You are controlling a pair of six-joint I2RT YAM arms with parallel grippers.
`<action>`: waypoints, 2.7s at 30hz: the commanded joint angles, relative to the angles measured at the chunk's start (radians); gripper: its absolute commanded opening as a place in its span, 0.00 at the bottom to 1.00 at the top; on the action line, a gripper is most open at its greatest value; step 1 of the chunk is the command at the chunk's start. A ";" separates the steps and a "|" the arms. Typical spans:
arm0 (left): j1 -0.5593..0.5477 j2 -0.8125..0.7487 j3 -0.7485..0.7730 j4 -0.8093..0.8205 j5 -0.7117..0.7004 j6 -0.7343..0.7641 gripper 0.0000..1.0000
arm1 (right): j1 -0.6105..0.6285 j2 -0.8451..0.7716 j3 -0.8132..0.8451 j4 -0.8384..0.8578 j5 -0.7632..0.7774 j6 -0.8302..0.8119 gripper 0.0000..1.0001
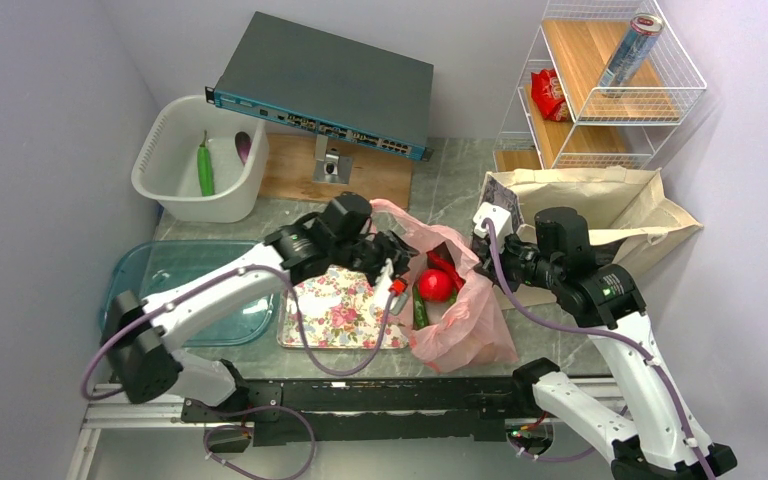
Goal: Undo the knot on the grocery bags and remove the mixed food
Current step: Pick up the fake vegetable from the takeout bag.
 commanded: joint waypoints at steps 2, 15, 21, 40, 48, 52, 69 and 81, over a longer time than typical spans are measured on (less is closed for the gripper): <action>-0.017 0.204 0.082 0.065 0.045 0.051 0.45 | 0.000 -0.019 0.042 0.037 -0.027 0.008 0.00; -0.028 0.602 0.318 0.184 -0.135 0.043 0.59 | 0.000 -0.038 0.028 0.047 -0.036 0.025 0.00; -0.026 0.664 0.320 0.148 -0.200 0.080 0.60 | -0.001 -0.037 0.026 0.045 -0.034 0.018 0.00; -0.064 0.484 0.322 -0.098 -0.106 -0.100 0.00 | -0.001 -0.037 0.010 0.047 -0.009 0.014 0.00; -0.076 0.307 0.308 -0.266 -0.106 -0.189 0.00 | -0.001 -0.065 -0.008 0.033 -0.001 0.010 0.00; -0.088 0.267 0.333 -0.360 -0.168 -0.191 0.00 | 0.000 -0.071 -0.011 0.019 -0.002 0.005 0.00; -0.079 0.079 0.274 -0.712 -0.733 -0.348 0.00 | -0.001 -0.122 -0.049 0.005 0.018 -0.015 0.00; 0.373 -0.275 0.374 -0.811 -0.185 -0.531 0.00 | 0.000 -0.114 -0.046 -0.009 0.005 -0.022 0.00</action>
